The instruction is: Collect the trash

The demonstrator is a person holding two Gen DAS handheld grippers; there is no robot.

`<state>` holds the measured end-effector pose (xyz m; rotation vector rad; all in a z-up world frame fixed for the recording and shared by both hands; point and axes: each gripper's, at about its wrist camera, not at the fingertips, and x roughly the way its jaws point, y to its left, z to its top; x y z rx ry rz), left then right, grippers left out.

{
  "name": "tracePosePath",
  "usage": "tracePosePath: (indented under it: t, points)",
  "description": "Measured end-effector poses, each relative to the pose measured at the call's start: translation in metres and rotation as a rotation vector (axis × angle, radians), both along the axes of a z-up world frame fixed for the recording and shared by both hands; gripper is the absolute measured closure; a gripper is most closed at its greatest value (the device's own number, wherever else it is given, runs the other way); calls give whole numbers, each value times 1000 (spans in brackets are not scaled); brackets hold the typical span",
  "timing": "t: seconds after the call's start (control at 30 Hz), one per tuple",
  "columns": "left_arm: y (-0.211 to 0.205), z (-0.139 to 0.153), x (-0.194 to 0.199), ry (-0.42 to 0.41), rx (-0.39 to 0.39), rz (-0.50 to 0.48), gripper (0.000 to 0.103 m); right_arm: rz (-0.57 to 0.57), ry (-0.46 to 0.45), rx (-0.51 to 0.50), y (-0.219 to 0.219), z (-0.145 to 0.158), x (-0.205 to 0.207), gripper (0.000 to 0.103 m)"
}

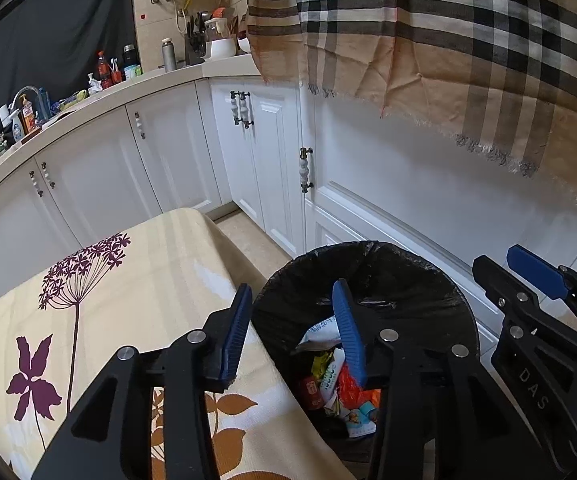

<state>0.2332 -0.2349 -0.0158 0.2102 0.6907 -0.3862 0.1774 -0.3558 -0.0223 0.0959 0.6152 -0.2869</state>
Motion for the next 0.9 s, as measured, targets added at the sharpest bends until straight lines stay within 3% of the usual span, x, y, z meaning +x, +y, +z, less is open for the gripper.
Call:
tracePosePath:
  t: [0.17, 0.4, 0.9]
  points:
    - [3, 5, -4, -12, -9, -1, 54, -1, -7, -4, 4, 5, -4, 59]
    - [18, 18, -19, -39, -34, 11, 45, 3, -23, -10, 16, 14, -17, 59]
    - [96, 49, -81, -114, -95, 113, 28, 86, -79, -34, 76, 43, -72, 50]
